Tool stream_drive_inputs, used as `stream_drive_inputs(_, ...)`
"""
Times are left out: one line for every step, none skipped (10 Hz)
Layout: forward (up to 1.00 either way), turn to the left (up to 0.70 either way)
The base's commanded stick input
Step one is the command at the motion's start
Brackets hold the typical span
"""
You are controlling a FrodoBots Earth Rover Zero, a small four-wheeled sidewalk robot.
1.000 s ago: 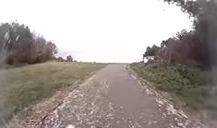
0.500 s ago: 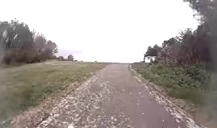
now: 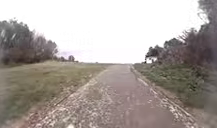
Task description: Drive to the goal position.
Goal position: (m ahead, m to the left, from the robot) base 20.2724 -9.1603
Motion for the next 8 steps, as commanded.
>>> stream_drive_inputs(0.85, -0.03)
stream_drive_inputs(0.85, -0.03)
stream_drive_inputs(0.85, -0.03)
stream_drive_inputs(0.85, -0.03)
stream_drive_inputs(0.85, -0.03)
stream_drive_inputs(0.85, -0.03)
stream_drive_inputs(0.85, -0.03)
stream_drive_inputs(0.85, -0.03)
